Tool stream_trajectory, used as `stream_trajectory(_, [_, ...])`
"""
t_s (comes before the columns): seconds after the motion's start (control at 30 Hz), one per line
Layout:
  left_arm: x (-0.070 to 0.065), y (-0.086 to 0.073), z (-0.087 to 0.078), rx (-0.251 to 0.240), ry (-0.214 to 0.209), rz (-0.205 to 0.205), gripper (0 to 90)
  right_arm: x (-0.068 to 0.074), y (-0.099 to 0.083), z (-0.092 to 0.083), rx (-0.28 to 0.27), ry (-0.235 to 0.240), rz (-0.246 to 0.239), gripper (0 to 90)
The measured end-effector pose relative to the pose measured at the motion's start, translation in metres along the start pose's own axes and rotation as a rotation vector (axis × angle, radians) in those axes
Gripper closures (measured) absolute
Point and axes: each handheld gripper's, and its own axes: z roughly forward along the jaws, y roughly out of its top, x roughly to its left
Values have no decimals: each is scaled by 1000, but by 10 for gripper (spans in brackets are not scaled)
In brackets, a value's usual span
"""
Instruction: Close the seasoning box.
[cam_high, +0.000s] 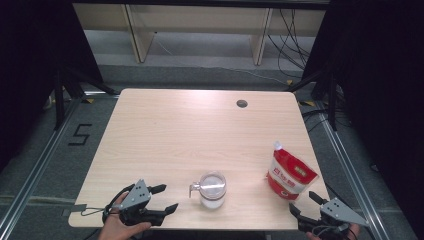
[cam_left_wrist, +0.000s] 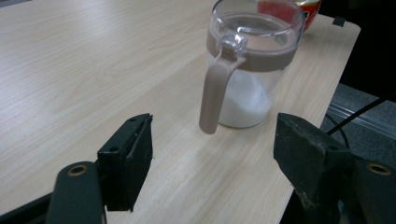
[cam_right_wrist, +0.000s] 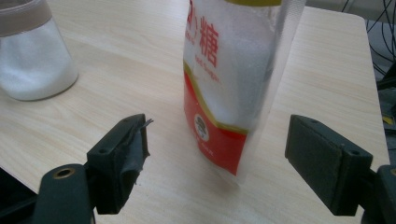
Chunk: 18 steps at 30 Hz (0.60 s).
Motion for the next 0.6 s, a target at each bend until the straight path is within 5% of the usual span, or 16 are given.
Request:
stream_trajectory(0.1, [0, -4, 0, 7, -6, -20, 269, 3, 0, 0, 7, 4, 13, 214])
stream_trajectory(0.13, [2, -5, -1, 10, -6, 5, 266, 1, 0, 1, -2, -5, -22, 213])
stream_trajectory(0.17, [2, -7, -1, 18, -8, -18, 261, 2, 0, 0, 12, -2, -6, 209])
stream_trajectory(0.3, [2, -11, -2, 25, -7, 4, 236, 2, 0, 0, 13, -3, -5, 206])
stream_trajectory(0.33, [0, -14, -2, 39, 12, -14, 224, -1, 0, 0, 17, 8, -41, 202])
stream_trajectory(0.4, [2, -15, -3, 49, 6, 13, 211, 0, 0, 1, 12, 8, -32, 202])
stream_trajectory(0.53, [1, -17, -2, 48, 20, -3, 184, 0, 0, 1, 9, 2, -65, 200])
stream_trajectory(0.6, [1, -19, -3, 62, 24, -14, 179, 2, -1, 0, 16, 0, -34, 199])
